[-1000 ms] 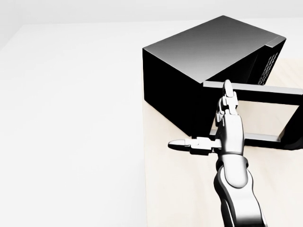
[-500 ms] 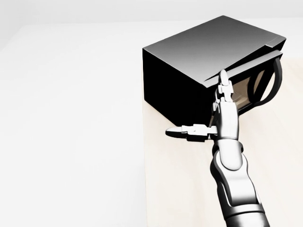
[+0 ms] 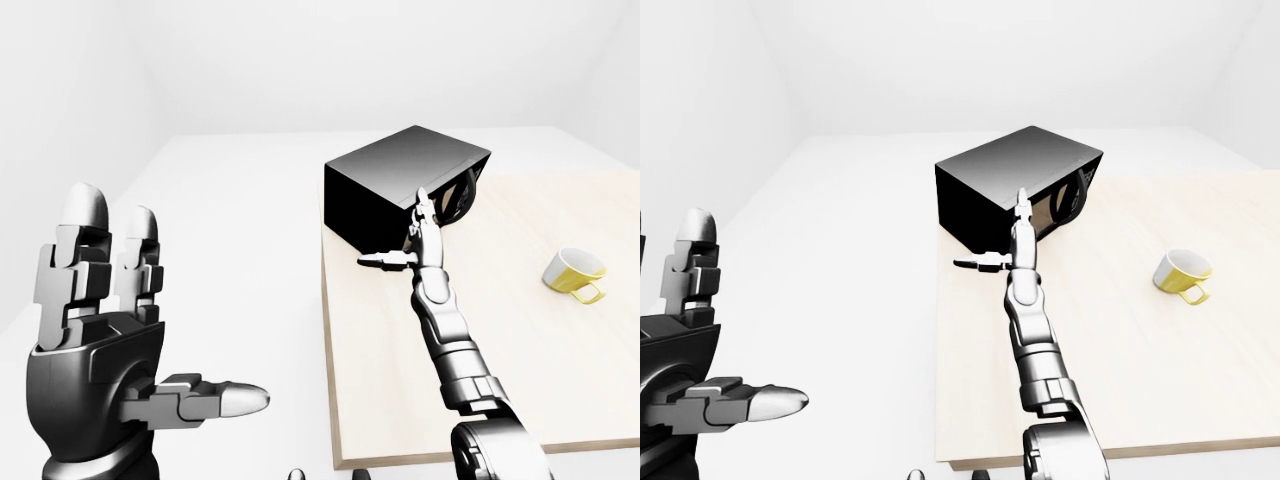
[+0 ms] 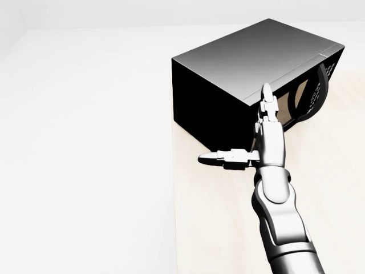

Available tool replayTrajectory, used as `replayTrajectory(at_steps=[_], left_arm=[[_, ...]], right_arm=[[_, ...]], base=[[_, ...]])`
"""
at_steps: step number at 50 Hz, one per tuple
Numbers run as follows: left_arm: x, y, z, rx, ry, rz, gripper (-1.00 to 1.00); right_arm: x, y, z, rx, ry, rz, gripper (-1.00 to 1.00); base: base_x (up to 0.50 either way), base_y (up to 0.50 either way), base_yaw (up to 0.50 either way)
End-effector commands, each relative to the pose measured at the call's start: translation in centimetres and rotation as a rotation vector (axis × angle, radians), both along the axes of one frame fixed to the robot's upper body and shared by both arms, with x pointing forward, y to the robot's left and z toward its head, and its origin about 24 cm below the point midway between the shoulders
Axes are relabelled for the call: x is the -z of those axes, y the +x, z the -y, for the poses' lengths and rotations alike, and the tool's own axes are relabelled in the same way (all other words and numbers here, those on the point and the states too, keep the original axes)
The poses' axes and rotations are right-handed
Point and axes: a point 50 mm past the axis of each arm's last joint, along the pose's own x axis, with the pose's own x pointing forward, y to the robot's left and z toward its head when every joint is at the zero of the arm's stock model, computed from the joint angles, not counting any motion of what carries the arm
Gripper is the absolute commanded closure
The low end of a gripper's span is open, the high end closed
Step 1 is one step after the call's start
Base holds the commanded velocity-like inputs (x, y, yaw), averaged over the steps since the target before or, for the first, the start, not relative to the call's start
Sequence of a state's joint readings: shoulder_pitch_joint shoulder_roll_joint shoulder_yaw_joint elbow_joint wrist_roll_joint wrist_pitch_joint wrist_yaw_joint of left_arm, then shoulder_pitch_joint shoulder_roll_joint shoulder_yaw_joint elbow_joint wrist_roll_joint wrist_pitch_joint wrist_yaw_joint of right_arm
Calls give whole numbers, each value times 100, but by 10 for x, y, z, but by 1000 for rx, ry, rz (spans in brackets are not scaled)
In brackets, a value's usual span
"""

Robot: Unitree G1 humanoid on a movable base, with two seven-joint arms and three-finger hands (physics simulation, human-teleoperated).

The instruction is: Close the microwave.

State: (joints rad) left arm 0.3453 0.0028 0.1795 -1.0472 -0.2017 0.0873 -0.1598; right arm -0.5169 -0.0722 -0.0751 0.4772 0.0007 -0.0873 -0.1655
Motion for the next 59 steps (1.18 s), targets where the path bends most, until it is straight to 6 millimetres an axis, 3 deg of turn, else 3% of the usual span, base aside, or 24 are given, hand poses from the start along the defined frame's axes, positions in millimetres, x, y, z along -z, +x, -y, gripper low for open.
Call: replayTrajectory(at_steps=[1,16,21,26,42,50,59], left_arm=[[0,0,0,-1,2,2,-100],[1,0,0,4,-4,-6,-100],[-1,0,0,6,-8,1,-100],[1,0,0,3,0,-7,-100],[1,0,1,3,-2,-5,-100],[1,0,1,4,1,-7,-100],[1,0,2,4,2,-7,-100]], right_arm=[[-23,16,-10,-44,23,43,-100],[-20,3,-1,-8,-5,57,-100],[-29,-22,3,-5,-57,75,-100],[-47,-57,4,-24,-68,197,-100],[-58,-128,9,-46,-42,291,-100],[-36,-137,14,-33,-6,193,-100],[-45,-142,12,-40,-5,231,-100]], base=[[1,0,0],[1,0,0],[0,0,0],[0,0,0],[0,0,0],[0,0,0],[0,0,0]])
